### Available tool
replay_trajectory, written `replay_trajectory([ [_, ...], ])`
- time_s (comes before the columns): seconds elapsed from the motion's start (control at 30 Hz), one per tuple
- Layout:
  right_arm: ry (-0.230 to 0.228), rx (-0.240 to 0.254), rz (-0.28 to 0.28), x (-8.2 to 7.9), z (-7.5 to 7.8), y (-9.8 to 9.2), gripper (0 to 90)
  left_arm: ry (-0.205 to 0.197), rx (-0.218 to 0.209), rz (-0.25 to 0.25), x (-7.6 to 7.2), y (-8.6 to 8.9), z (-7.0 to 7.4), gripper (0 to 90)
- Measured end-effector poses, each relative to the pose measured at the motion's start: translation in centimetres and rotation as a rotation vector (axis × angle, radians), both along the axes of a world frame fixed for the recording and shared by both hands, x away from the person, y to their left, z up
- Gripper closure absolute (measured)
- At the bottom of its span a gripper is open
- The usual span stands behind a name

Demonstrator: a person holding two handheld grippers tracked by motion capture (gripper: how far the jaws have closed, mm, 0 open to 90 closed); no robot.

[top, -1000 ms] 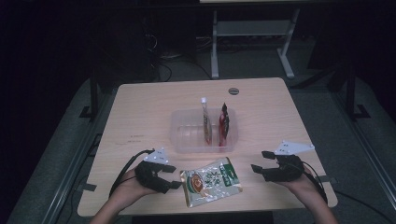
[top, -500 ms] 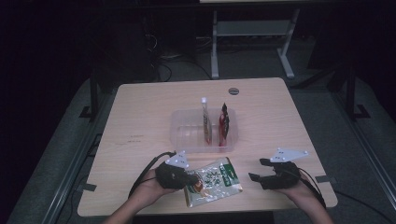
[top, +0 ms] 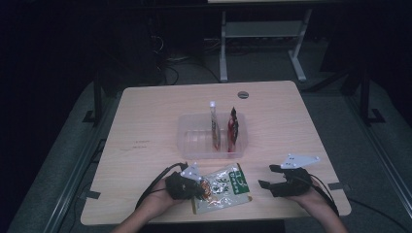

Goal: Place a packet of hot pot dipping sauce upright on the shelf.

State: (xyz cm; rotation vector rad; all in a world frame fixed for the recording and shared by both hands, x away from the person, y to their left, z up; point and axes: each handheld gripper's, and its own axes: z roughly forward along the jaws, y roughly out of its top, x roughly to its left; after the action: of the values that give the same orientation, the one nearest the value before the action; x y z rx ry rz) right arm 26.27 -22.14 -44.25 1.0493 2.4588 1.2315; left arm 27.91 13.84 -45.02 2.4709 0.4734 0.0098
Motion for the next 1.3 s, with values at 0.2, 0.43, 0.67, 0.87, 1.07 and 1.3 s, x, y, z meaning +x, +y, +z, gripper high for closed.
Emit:
replay_trajectory([
  [0.2,0.002,-0.002,0.004,0.0,0.0,0.0,26.6,-0.028,-0.034,0.009,0.6,0.4,0.7,82.0],
  [0.43,0.008,0.002,-0.002,0.1,0.0,0.0,26.6,-0.047,-0.104,-0.019,2.1,0.1,1.9,54.2],
  [0.67,0.009,-0.001,-0.005,0.1,-0.1,-0.2,26.6,-0.033,-0.062,-0.068,3.1,-1.1,0.0,30.2],
  [0.87,0.009,0.000,-0.004,0.1,-0.2,-0.2,26.6,-0.023,-0.037,-0.113,2.8,-1.6,-1.2,15.5],
  [1.07,0.009,-0.005,-0.002,0.2,-0.2,-0.2,26.6,-0.044,-0.049,-0.129,2.4,-1.5,-1.2,21.6],
  [1.3,0.008,-0.011,-0.001,0.1,-0.2,-0.1,26.6,-0.099,-0.043,-0.104,2.6,-1.0,-1.0,58.5],
])
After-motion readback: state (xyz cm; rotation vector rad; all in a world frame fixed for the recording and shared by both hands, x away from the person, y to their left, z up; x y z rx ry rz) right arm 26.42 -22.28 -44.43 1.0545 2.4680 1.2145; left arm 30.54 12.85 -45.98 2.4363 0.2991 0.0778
